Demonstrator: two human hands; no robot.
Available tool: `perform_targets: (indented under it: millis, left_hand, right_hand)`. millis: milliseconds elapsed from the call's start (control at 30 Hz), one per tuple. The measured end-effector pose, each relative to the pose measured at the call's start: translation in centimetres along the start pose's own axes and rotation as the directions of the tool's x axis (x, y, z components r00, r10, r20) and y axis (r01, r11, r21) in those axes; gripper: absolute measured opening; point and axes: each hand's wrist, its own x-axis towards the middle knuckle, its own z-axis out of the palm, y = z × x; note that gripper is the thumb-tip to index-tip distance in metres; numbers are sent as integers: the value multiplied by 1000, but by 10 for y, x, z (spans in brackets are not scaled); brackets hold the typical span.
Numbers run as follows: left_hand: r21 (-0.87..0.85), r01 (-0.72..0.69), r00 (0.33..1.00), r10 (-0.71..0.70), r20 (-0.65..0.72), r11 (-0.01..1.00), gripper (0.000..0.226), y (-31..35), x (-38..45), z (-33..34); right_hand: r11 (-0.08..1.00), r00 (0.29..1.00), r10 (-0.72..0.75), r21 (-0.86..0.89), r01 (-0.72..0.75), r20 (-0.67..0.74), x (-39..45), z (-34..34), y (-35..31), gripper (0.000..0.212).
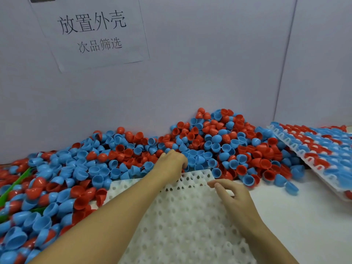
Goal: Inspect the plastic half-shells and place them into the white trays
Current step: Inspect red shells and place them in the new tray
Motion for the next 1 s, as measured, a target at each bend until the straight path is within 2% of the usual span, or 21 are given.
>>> perform_targets:
  millis: [133, 200, 233, 300, 367, 433, 533, 600, 733, 867, 933, 1000]
  left_hand:
    - [47, -71, 997, 72, -16, 996, 27, -6, 9, 1]
    - [40, -56, 995, 59, -83, 998, 23, -8, 9, 2]
    - [-22, -20, 989, 17, -144, 1000, 21, -9, 9, 2]
    - [-293, 56, 956, -136, -259, 954, 18, -6, 5, 0]
    - [-626, 102, 890, -351, -289, 773, 12, -3, 0, -3]
    - [-854, 131, 818, -541, -193, 503, 10, -1, -11, -9]
    - [-982, 145, 780, -625, 38, 121, 6, -4, -32, -17]
    - [-993, 120, 775, -624, 99, -7, 10, -8, -50, -18]
    - [-996, 61, 777, -623, 92, -71, 15, -16, -82, -16]
    - [-990, 88, 749, -648, 139, -110, 12, -18, -95, -14]
    - [-990, 133, 771, -624, 127, -37, 10, -15, -96, -15]
    - [-984, 161, 820, -564, 92, 73, 10, -11, -98, -17]
  right_hand:
    - [1000, 1000, 19, 5, -19, 1, 0, 0, 2, 24]
    - [1000, 1000, 26, 8, -26, -1, 0, 0, 2, 25]
    - [1000, 1000, 29, 7, -29, -1, 0, 0, 2, 25]
    - [999, 999, 35, 3, -35, 0, 0, 0, 1, 25]
    - [1000, 1000, 31, 1, -31, -2, 0, 0, 2, 25]
    - [1000, 1000, 24, -5, -24, -1, 0, 0, 2, 26]
    - [1000, 1000, 13, -20, -13, 3, -1, 0, 2, 26]
    - [1000, 1000, 4, -24, -4, 4, -1, 1, 1, 26]
    - [999, 1000, -3, -44, 3, 14, 0, 1, 2, 26]
    - [995, 999, -42, -93, 43, 13, 0, 2, 3, 26]
    - [990, 998, -51, -130, 55, 29, 0, 0, 3, 26]
    - [970, 994, -107, -221, 106, 7, 3, -1, -1, 22]
